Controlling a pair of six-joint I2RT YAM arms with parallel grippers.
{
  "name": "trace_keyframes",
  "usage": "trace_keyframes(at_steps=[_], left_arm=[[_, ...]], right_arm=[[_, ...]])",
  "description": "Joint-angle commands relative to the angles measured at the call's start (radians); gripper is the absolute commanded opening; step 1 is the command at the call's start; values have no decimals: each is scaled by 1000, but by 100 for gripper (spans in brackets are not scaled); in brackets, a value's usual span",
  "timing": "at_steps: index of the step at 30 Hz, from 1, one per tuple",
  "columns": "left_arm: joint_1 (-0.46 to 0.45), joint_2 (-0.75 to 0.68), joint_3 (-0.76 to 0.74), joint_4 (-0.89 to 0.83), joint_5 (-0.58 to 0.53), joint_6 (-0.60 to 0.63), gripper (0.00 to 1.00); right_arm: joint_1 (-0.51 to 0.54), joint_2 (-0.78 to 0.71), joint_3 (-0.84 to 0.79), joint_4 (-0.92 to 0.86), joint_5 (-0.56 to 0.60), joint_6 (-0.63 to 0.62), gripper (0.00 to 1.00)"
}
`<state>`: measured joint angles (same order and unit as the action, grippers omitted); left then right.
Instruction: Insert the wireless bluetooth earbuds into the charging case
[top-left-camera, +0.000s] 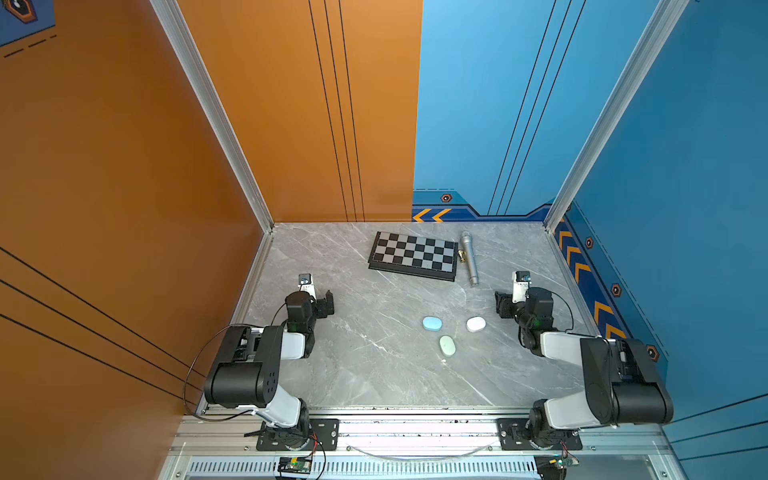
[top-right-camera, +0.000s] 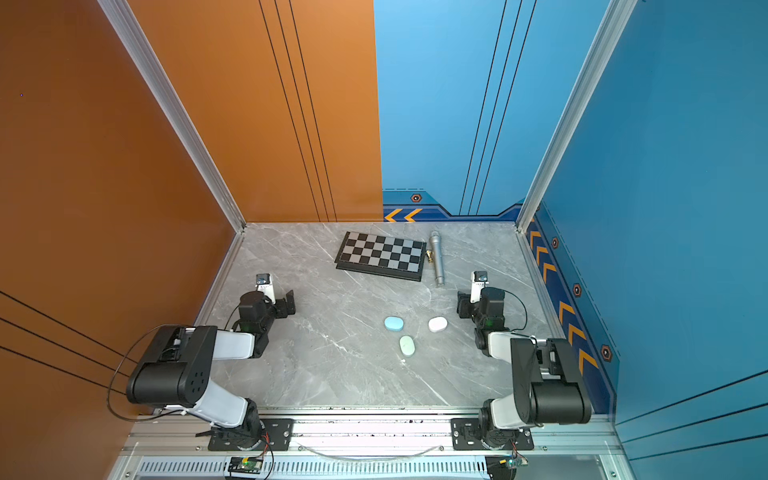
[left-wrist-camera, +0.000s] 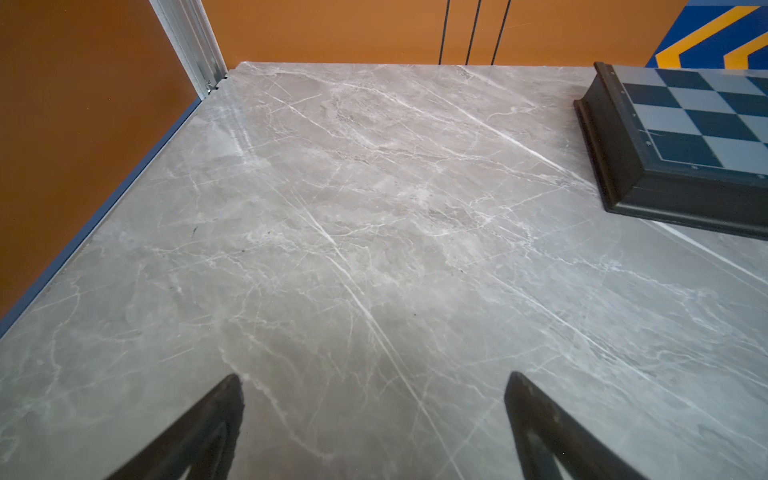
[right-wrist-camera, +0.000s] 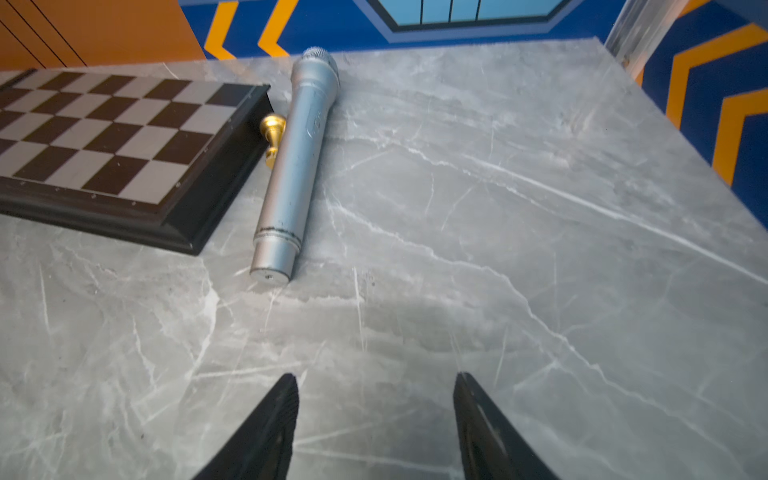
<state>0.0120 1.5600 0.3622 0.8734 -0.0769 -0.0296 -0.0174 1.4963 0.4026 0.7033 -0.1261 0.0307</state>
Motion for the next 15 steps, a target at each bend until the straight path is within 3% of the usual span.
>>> trace_keyframes(at_steps=[1,2,3,5,7,15], left_arm=[[6,9,0,89,21,9,98],[-3,7,3,84,6,17,98],[-11,6,6,73,-14,19,98],[-18,4,5,72,-27,25,98],[-20,4,6,72,-28,26,98],[-21,6,9,68,-26,30,98]], right_arm=[[-6,60,-50,257,6,14,73],[-6,67,-52,284,9,19,81],[-2,31,-25,164,39,5,90],[-1,61,-39,244,64,31,100],[3,40,-28,184,81,20,100],[16,49,-36,217,109,19,100]])
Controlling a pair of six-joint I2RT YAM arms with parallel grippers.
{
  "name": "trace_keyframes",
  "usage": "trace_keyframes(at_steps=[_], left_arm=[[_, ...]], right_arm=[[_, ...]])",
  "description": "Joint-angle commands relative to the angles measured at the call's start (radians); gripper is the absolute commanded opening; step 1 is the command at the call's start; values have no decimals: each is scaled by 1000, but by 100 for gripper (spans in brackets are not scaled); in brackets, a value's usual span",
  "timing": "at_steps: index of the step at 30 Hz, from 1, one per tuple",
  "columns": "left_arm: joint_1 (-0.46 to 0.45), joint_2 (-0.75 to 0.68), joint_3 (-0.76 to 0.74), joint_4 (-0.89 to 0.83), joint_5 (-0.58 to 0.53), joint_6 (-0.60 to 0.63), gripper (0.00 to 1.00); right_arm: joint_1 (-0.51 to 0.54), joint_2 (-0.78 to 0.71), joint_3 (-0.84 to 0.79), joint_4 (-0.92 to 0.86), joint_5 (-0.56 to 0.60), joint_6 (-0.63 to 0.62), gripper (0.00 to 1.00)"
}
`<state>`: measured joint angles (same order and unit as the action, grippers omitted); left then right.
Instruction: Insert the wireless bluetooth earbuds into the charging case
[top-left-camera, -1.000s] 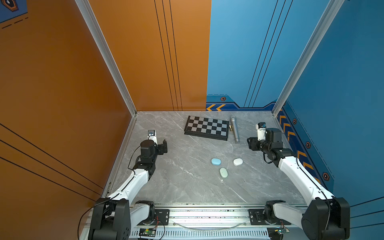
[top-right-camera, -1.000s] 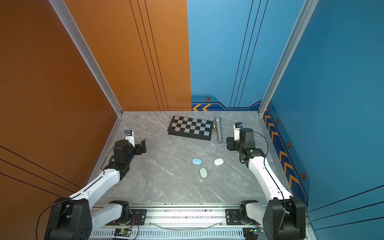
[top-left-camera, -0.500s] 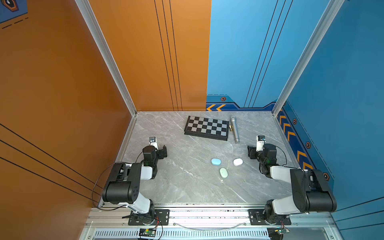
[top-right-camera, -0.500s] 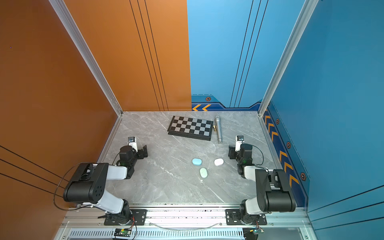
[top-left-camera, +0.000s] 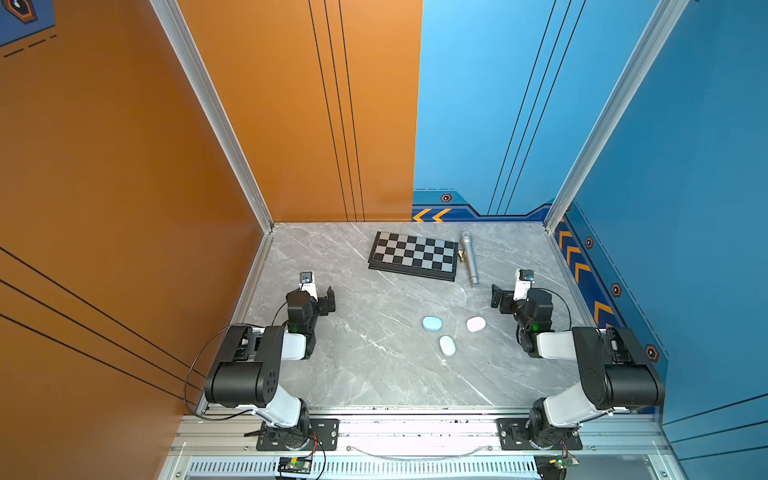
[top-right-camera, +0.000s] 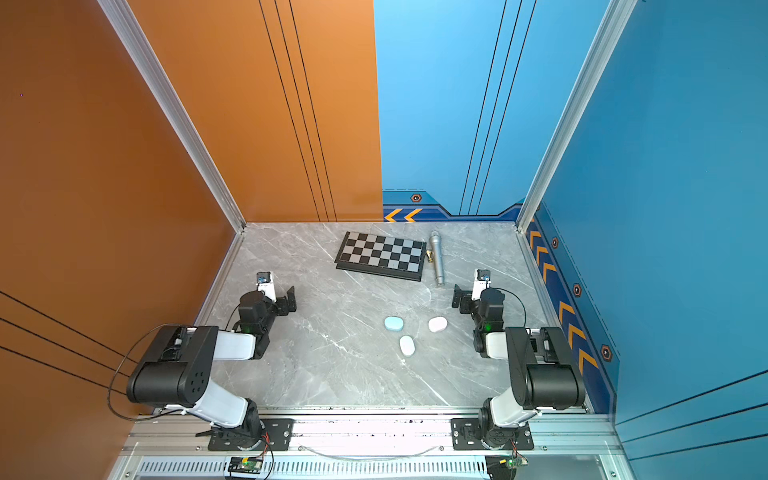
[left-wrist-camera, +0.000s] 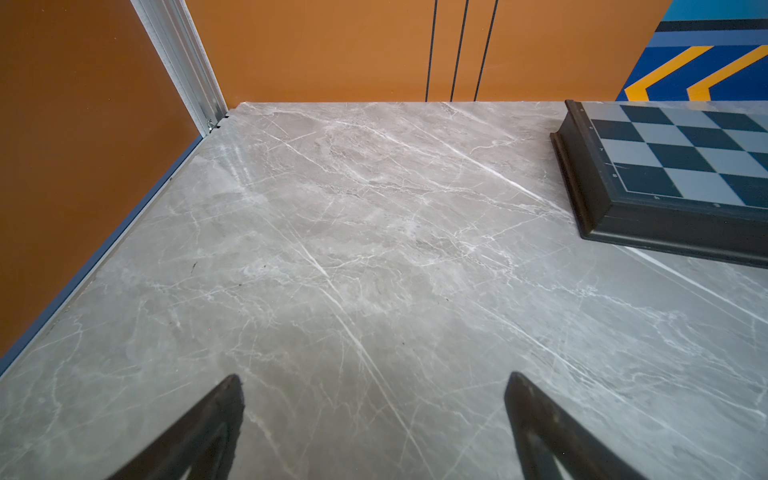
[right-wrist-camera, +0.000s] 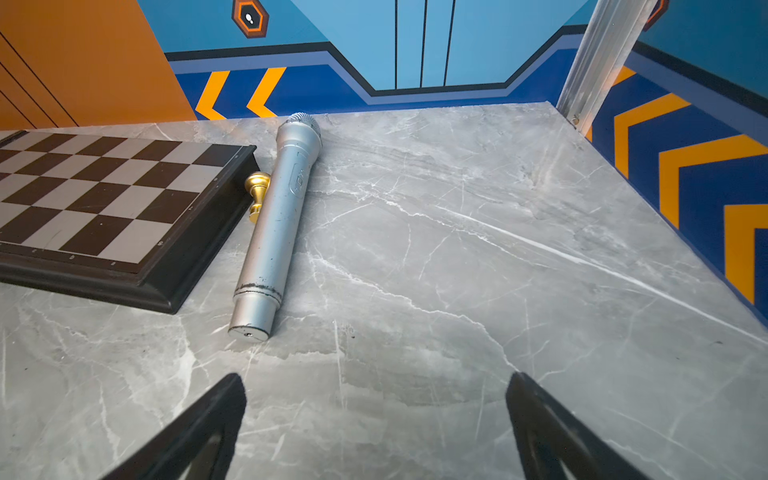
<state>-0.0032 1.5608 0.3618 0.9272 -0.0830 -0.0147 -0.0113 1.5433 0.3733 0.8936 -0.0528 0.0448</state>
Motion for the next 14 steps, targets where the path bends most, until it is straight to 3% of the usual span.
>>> trace_keyframes(at_steps=[1,14], left_arm=[[-6,4,10,15,-20,15,98],[-8,5,11,14,-20,15,98]], right_arm=[[20,2,-8,28,55,0,100],[17,5,-2,17,64,6,100]])
